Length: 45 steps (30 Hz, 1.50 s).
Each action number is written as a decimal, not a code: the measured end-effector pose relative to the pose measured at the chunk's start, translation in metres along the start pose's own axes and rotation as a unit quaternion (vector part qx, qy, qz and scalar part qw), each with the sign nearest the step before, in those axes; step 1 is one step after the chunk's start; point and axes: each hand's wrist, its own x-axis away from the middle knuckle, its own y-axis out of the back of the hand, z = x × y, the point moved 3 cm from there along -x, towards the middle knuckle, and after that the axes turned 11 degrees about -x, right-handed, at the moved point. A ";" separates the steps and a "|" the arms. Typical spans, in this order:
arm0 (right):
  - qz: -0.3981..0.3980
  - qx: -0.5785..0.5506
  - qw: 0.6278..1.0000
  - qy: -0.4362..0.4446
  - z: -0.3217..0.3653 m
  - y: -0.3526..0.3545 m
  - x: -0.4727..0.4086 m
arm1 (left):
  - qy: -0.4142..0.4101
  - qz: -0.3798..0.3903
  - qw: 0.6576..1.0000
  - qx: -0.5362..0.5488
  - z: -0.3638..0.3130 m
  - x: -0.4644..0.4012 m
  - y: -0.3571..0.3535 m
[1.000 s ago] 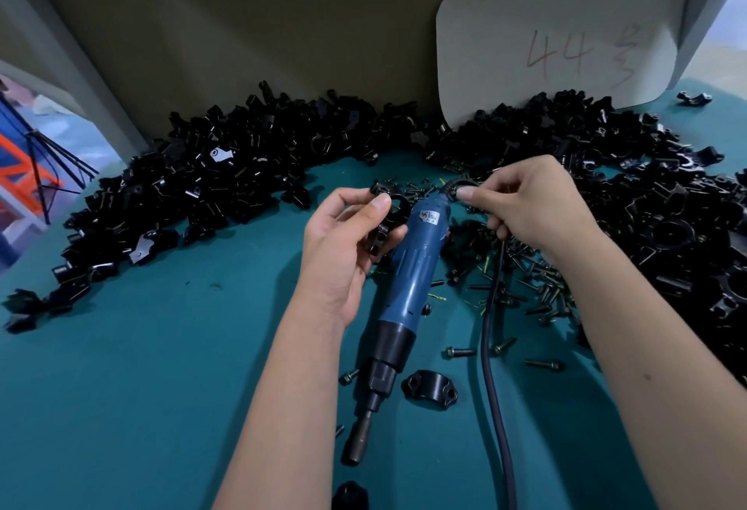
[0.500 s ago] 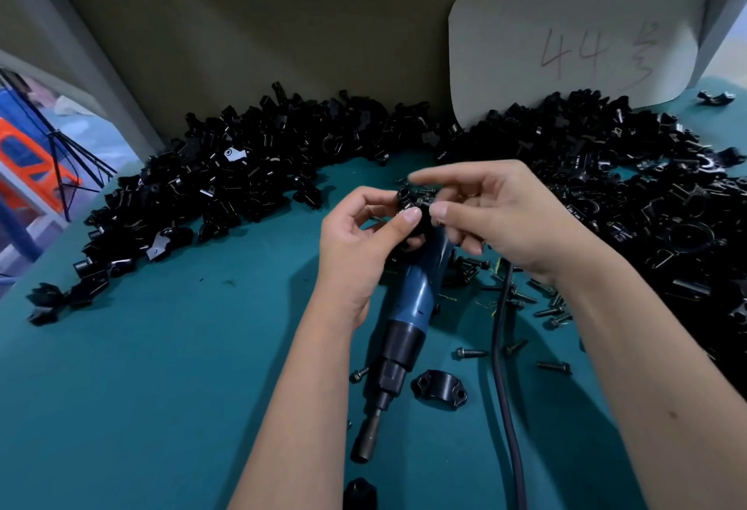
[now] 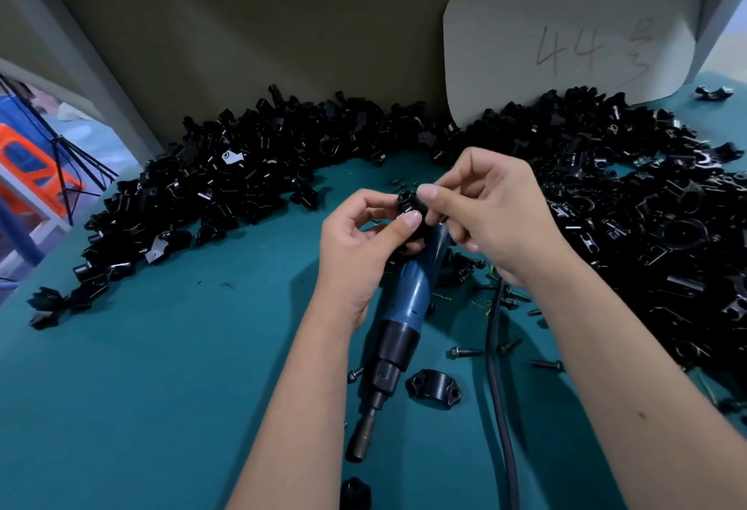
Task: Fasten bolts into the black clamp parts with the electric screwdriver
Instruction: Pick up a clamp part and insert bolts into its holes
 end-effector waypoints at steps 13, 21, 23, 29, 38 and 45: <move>-0.034 0.055 0.996 0.059 0.003 -0.002 0.001 | 0.019 0.008 1.000 0.011 0.000 0.001 -0.004; -0.021 0.161 0.981 0.102 0.006 -0.006 0.003 | 0.015 0.018 1.000 -0.001 -0.002 0.002 -0.002; -0.003 0.168 0.980 0.109 0.006 -0.005 0.003 | 0.025 0.010 1.000 0.006 -0.002 0.003 -0.002; 0.074 0.155 0.982 0.082 -0.006 -0.004 0.000 | 0.072 -0.041 0.993 0.088 -0.004 0.003 0.002; 0.055 0.126 0.986 0.090 -0.012 -0.010 0.002 | 0.092 -0.037 0.987 0.126 -0.001 0.003 0.001; 0.048 0.120 0.985 0.111 -0.007 -0.016 0.005 | 0.092 -0.022 0.985 0.143 -0.003 0.003 0.000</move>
